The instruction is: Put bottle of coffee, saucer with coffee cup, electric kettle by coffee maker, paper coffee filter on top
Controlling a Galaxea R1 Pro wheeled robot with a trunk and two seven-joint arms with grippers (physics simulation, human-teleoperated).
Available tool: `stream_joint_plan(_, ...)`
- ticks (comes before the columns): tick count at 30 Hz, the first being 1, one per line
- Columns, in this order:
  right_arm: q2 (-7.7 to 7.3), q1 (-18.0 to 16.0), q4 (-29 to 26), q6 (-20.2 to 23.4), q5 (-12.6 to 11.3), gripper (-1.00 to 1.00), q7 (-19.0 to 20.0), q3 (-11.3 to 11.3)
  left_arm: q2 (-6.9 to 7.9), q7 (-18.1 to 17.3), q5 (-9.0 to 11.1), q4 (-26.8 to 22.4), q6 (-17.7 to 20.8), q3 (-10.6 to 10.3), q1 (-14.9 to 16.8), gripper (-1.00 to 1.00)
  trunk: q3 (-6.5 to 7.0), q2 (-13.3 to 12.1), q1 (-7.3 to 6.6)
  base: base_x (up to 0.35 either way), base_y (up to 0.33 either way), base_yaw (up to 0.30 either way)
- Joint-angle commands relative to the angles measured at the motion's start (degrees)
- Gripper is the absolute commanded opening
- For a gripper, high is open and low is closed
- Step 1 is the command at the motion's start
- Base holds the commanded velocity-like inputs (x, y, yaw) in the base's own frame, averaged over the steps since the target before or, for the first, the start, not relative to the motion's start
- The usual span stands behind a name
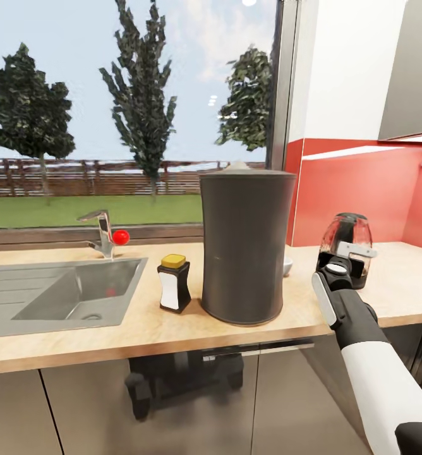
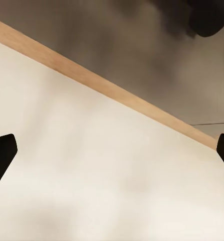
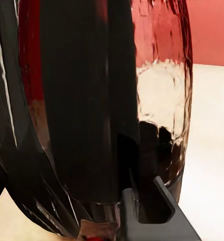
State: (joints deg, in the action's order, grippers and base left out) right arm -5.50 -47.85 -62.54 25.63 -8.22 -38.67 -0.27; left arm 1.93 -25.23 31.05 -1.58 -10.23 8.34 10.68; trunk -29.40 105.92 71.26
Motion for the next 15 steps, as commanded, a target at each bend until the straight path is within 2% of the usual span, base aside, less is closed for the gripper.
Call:
stream_joint_plan(1, -0.1, 0.0, -0.1, 0.3, -0.1, -1.0, -0.4, 0.1, 0.01, -0.3, -0.3, 0.1, -0.1, 0.5, 0.0, 1.0, 0.12, -0.4, -0.23, 0.0, 0.0, 0.0)
stream_joint_plan(8, -0.49, 0.0, -0.4, 0.3, 0.0, -1.0, -0.3, 0.0, 0.01, -0.3, -0.3, 0.1, -0.1, 0.5, 0.0, 1.0, 1.37, -3.2, -1.77, 0.0, 0.0, 0.0)
stream_joint_plan(11, -0.7, 0.0, -0.5, 0.4, -0.1, -1.0, -0.1, 0.0, 0.01, -0.3, -0.3, 0.1, -0.1, 0.5, 0.0, 1.0, 1.37, -3.2, -1.77, 0.0, 0.0, 0.0)
stream_joint_plan(15, -2.26, 0.0, -2.8, 0.6, -0.2, -1.0, 0.2, 0.0, 0.01, -0.3, -0.3, 0.1, -0.1, 0.5, 0.0, 1.0, 1.37, -3.2, -1.77, 0.0, 0.0, 0.0)
